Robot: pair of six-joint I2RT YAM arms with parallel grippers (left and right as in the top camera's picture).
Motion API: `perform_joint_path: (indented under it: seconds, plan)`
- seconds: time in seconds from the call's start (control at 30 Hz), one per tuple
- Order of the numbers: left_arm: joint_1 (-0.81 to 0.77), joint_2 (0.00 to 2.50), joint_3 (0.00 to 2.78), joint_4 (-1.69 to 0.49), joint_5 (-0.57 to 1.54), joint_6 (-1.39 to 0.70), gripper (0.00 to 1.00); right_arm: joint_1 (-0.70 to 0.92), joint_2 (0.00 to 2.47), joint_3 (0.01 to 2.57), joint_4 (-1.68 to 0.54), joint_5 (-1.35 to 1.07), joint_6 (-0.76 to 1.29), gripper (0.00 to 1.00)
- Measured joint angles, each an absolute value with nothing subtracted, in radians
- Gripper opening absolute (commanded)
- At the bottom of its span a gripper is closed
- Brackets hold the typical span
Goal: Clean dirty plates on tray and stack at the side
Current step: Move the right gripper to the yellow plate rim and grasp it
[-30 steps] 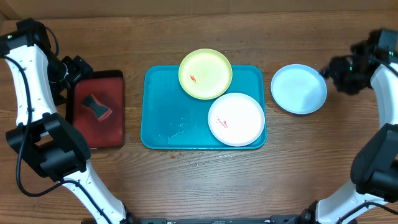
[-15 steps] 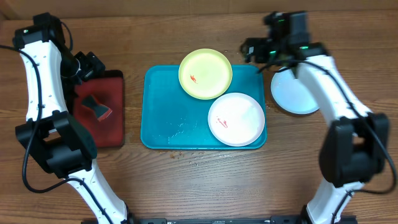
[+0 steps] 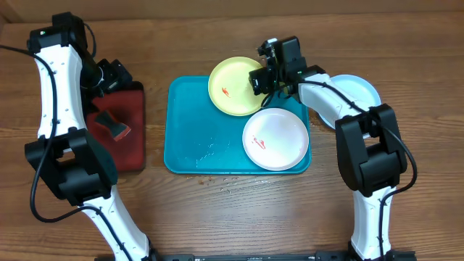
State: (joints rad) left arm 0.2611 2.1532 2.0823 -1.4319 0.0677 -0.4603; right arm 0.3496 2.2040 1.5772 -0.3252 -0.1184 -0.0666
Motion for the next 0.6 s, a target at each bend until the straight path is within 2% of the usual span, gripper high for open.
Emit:
perform_joint_path:
  seconds: [0.1, 0.2, 0.3, 0.43, 0.6]
  plan:
    - [0.255, 2.153, 2.075, -1.425, 0.062, -0.46, 1.0, 0.36, 2.206, 1.577, -0.323, -0.115, -0.091, 0.62]
    - [0.255, 2.153, 2.057, -1.414, 0.061, -0.46, 1.0, 0.361, 2.215, 1.578, -0.326, -0.113, -0.102, 0.52]
    - [0.255, 2.153, 2.033, -1.4, 0.058, -0.46, 1.0, 0.361, 2.222, 1.578, -0.337, -0.111, -0.108, 0.36]
    - [0.255, 2.153, 2.004, -1.383, 0.055, -0.46, 1.0, 0.362, 2.222, 1.578, -0.362, -0.12, -0.102, 0.34]
    - [0.255, 2.153, 1.992, -1.372, 0.054, -0.46, 1.0, 0.377, 2.222, 1.578, -0.401, -0.123, -0.103, 0.22]
